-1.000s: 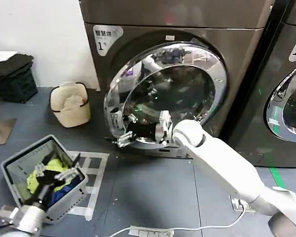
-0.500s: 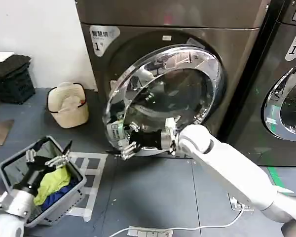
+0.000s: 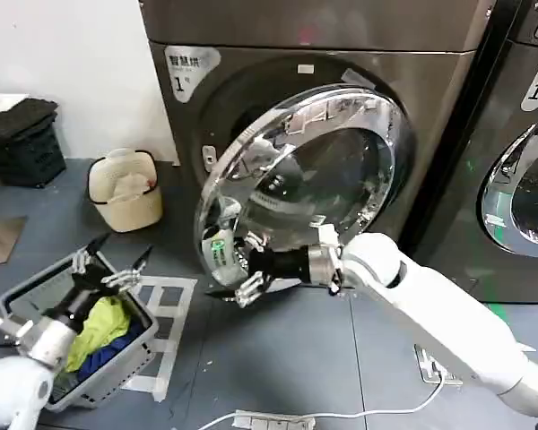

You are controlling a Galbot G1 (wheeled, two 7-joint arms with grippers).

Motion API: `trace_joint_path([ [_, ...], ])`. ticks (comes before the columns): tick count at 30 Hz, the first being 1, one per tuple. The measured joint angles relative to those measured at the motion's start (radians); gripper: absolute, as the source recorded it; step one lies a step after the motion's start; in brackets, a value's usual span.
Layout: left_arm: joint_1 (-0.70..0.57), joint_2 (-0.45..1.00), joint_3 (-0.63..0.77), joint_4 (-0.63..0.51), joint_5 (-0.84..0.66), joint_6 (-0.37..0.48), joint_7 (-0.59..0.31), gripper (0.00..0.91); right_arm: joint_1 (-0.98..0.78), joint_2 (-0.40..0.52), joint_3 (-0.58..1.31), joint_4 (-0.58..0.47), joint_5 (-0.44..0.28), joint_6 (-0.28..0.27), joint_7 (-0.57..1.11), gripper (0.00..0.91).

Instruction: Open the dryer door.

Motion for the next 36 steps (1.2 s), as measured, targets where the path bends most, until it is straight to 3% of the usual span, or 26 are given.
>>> trace_joint_path([
  [20,-0.184,0.081,0.142,0.112,-0.030,0.002,0.033,0.907,-0.079,-0.105,0.103,0.056,0.005,0.060,-0.195,0.907],
  [36,-0.311,0.162,0.317,0.158,0.008,-0.013,0.134,0.907,-0.182,-0.201,0.246,0.083,0.007,0.103,-0.316,0.907],
])
